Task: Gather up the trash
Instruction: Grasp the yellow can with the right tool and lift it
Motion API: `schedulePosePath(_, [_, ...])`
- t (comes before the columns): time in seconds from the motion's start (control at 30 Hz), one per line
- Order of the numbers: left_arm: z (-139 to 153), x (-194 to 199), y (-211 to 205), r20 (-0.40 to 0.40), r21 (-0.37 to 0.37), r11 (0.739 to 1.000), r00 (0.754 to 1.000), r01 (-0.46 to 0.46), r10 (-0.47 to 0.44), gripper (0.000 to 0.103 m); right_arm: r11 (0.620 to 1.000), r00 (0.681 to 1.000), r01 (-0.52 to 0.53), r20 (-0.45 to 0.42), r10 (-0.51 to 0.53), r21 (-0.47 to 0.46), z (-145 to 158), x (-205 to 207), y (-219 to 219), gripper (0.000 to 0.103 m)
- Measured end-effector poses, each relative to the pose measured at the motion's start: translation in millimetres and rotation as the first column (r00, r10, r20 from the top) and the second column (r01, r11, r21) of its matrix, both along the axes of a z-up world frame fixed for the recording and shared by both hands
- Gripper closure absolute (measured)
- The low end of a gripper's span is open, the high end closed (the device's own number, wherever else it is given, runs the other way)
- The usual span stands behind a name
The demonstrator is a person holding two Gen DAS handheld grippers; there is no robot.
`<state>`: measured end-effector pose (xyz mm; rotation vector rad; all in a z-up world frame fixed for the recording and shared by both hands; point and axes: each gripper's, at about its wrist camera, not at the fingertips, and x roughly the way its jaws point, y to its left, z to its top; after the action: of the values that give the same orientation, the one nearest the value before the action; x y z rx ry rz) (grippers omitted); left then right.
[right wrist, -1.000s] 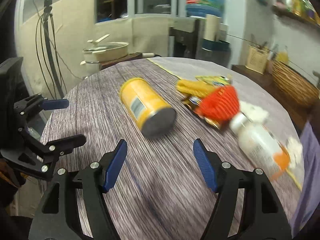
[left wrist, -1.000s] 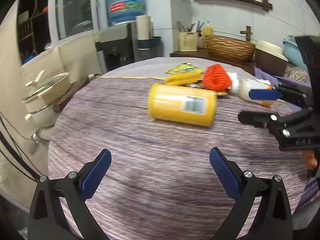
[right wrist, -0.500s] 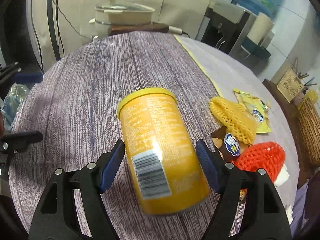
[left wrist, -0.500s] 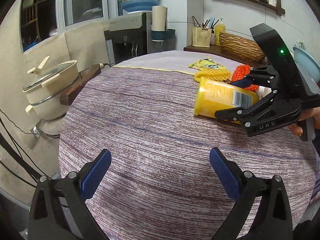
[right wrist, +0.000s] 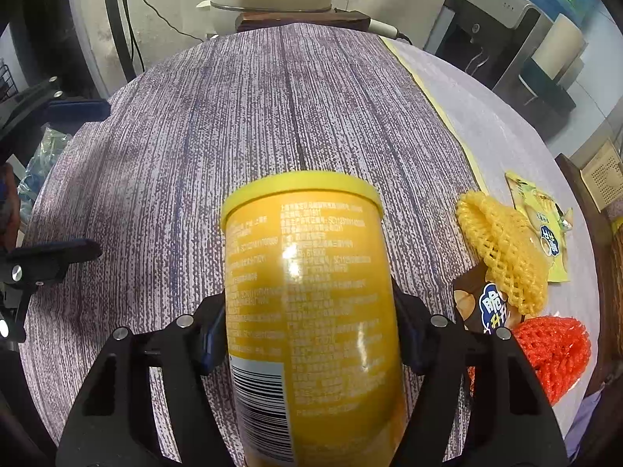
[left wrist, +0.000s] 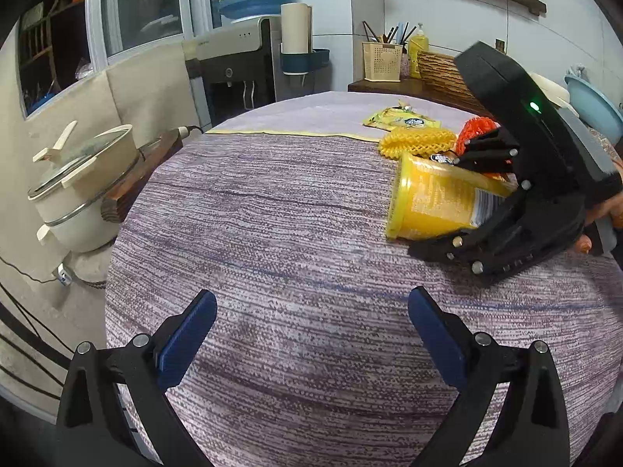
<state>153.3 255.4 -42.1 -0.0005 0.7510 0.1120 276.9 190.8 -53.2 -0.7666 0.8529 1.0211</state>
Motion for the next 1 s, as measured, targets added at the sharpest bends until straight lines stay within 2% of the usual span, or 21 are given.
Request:
schedulePosePath(0.1, [5.9,11.2,5.4,0.003,-0.007,1.0,1.0,0.015,-0.015,0.006,0.999,1.0,0.011,-0.004,-0.011,0.052,5.3,-4.8,-5.9,0.036])
schedulePosePath(0.23, [9.9,33.6,7.4,-0.002,0.006,0.999,0.999,0.035,-0.035,0.006,0.985,0.997,0.081,-0.018,-0.079,0.153,19.9,-10.1,-28.6,0.036])
schedulePosePath(0.3, [11.9,49.9,5.5,-0.005,-0.004,0.998,0.998,0.06,-0.06,0.006,0.968,0.992,0.124,-0.036,-0.119,0.218,31.5,-14.2,-51.7,0.037])
schedulePosePath(0.37, [13.6,63.8,1.3,-0.006,-0.013,0.996,0.996,0.086,-0.086,0.006,0.954,0.989,0.148,-0.038,-0.143,0.259,39.4,-19.3,-69.7,0.037])
schedulePosePath(0.5, [20.1,98.7,-17.9,0.002,0.016,0.989,0.989,0.147,-0.147,0.007,0.918,0.977,0.213,-0.046,-0.209,0.335,54.3,-28.2,-102.1,0.037])
schedulePosePath(0.6, [20.6,129.5,-32.9,-0.012,0.0,0.981,0.981,0.195,-0.195,0.01,0.885,0.967,0.249,-0.043,-0.252,0.393,64.1,-36.4,-125.5,0.037])
schedulePosePath(0.77, [5.1,183.1,-61.0,-0.073,0.042,0.97,0.969,0.239,-0.236,0.021,0.851,0.952,0.297,-0.064,-0.299,0.434,66.8,-41.5,-146.1,0.037])
schedulePosePath(0.8, [3.4,190.4,-65.0,-0.077,0.033,0.968,0.966,0.248,-0.245,0.022,0.847,0.948,0.308,-0.069,-0.31,0.432,65.3,-42.8,-149.7,0.037])
schedulePosePath(0.9, [5.9,204.0,-70.8,-0.037,-0.062,0.957,0.957,0.285,-0.287,0.022,0.842,0.941,0.326,-0.062,-0.333,0.43,59.9,-46.1,-159.4,0.037])
schedulePosePath(0.97, [3.4,213.5,-77.6,-0.045,-0.039,0.959,0.958,0.282,-0.284,0.023,0.837,0.938,0.335,-0.071,-0.339,0.432,55.3,-47.3,-164.1,0.037])
schedulePosePath(1.0, [-0.2,220.0,-80.9,-0.065,-0.027,0.96,0.958,0.278,-0.279,0.029,0.833,0.935,0.344,-0.078,-0.345,0.433,52.9,-48.3,-166.5,0.037])
